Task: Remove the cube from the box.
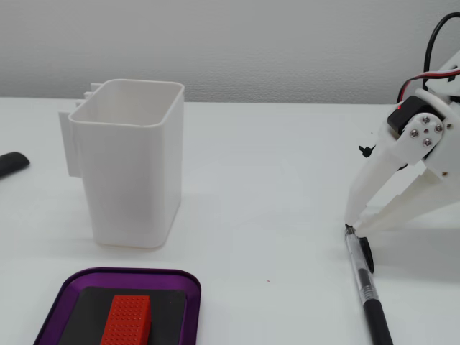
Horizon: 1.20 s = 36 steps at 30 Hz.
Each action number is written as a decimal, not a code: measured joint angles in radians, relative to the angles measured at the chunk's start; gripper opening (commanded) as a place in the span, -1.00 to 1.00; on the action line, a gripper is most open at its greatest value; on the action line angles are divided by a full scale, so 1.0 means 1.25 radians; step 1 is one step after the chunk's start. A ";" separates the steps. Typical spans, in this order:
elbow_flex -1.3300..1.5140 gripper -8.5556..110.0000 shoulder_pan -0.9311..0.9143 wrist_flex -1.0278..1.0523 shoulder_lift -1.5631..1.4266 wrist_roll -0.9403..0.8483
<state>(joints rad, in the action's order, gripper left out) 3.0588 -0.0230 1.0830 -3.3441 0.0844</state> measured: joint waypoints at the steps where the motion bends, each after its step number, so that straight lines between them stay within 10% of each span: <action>1: -0.002 -0.86 -0.002 0.000 0.000 0.000; 21: -0.142 -0.86 -0.144 0.000 0.047 -0.220; 36: -0.789 -0.78 0.015 0.020 0.983 -0.112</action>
<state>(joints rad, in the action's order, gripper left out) 2.0724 -0.0046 1.1075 -2.1154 -0.0552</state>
